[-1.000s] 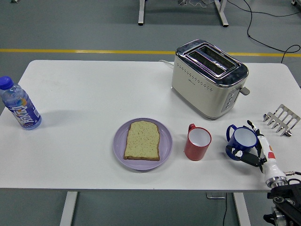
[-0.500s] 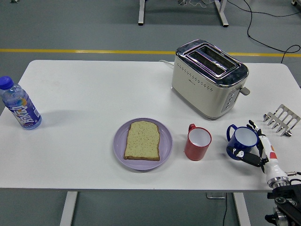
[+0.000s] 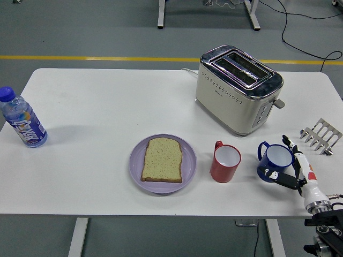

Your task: Pick up the cup,pour liquid into bread,place the cup on the desk

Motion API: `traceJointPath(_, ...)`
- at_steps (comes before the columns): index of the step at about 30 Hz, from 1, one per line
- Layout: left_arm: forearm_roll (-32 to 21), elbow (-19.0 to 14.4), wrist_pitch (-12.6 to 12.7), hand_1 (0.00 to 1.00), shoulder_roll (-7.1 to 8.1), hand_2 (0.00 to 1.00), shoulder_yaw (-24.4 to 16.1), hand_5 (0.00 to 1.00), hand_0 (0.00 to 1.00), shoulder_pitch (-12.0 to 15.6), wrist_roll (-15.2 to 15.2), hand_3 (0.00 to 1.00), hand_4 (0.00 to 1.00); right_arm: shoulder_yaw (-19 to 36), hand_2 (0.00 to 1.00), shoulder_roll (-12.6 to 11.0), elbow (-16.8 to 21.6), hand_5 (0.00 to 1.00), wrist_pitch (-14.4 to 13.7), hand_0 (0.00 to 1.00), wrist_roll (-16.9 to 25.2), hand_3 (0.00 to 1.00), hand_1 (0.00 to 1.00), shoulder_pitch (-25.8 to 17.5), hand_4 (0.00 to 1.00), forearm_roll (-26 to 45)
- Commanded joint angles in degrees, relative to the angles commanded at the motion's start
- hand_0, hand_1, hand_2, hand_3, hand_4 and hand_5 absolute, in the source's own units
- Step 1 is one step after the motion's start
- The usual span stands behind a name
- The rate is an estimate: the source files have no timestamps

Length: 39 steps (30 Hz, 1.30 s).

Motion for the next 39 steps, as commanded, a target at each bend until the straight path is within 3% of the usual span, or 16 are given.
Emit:
traceJointPath(15,-1.2,0.0,-0.1,0.756,0.07,0.773,0.7,0.998,0.690,-0.2,-0.4,0.611,0.396,4.2,0.998,-0.8,6.6,0.056,-0.9,0.996,-1.7,0.998,0.870,-1.9,0.998,-2.7)
traceJointPath(29,-1.9,0.1,-0.2,0.756,0.15,0.773,1.1,0.998,0.690,-0.4,-0.7,0.611,0.396,8.8,0.996,-1.9,15.3,0.063,-2.2,0.992,-4.2,0.998,0.869,-2.9,0.998,-5.6)
traceJointPath(39,-2.2,0.1,-0.3,0.756,0.19,0.773,1.3,0.998,0.690,-0.4,-0.8,0.611,0.396,10.2,0.982,-2.0,17.6,0.068,-1.9,0.983,-5.7,0.998,0.862,-3.3,0.998,-3.5)
